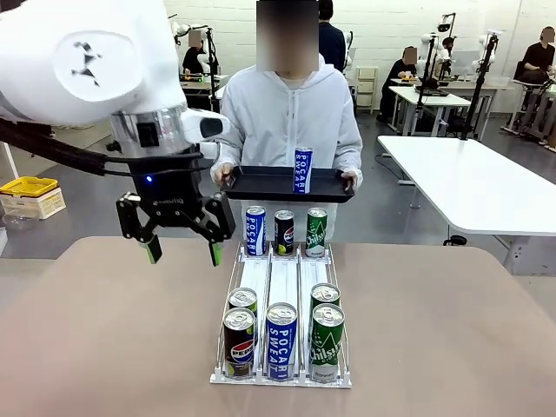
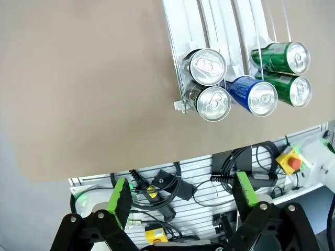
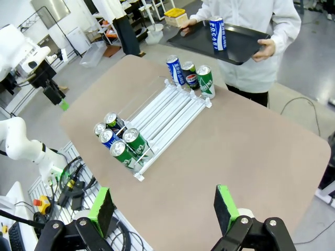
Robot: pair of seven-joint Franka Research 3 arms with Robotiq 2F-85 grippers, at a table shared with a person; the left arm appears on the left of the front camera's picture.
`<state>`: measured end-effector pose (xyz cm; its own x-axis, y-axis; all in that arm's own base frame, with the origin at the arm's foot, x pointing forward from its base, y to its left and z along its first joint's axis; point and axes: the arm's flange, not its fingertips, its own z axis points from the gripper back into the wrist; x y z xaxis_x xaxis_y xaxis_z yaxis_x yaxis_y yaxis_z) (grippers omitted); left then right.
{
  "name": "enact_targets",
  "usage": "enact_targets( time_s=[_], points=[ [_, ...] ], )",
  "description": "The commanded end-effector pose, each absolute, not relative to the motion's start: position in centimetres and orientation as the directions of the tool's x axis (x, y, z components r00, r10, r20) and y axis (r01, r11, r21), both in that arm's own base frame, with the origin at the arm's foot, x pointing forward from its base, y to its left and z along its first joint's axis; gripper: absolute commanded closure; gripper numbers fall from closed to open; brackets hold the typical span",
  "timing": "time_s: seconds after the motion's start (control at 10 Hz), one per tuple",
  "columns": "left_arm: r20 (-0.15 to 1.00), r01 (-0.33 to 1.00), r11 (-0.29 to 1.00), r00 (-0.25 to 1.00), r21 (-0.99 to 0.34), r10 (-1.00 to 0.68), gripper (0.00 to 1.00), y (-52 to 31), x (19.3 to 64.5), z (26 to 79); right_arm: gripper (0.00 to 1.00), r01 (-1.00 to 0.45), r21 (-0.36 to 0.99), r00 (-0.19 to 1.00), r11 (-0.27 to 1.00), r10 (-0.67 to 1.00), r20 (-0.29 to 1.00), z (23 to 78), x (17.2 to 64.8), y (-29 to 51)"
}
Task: Retrieve and hand over the desired beverage to the person.
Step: Pick up another can of the same type that the person held from the Automatic Can Dispenser.
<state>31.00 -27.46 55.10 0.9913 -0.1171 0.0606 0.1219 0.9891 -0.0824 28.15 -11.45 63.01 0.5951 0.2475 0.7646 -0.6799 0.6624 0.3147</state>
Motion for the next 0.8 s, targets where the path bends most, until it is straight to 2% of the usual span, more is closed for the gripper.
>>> enact_targets(
  time_s=[0.0,0.1,0.3,0.7],
  points=[
    [0.104,0.033,0.999,0.994,-0.016,-0.031,0.00,-29.8,29.6,52.7,0.00,-0.695,0.320,0.581,0.644,0.241,0.777,62.9,28.4,-11.5],
    [0.118,-0.023,1.000,0.993,-0.006,0.024,0.00,-30.5,29.7,51.1,0.00,-0.695,0.320,0.581,0.644,0.241,0.777,62.9,28.4,-11.5],
    [0.058,-0.065,0.998,0.996,-0.023,0.066,0.00,-31.0,30.5,48.0,0.00,-0.695,0.320,0.581,0.644,0.241,0.777,62.9,28.4,-11.5],
    [0.033,-0.002,0.999,0.999,-0.046,0.003,0.00,-32.6,31.5,44.9,0.00,-0.695,0.320,0.581,0.644,0.241,0.777,62.9,28.4,-11.5]
  ],
)
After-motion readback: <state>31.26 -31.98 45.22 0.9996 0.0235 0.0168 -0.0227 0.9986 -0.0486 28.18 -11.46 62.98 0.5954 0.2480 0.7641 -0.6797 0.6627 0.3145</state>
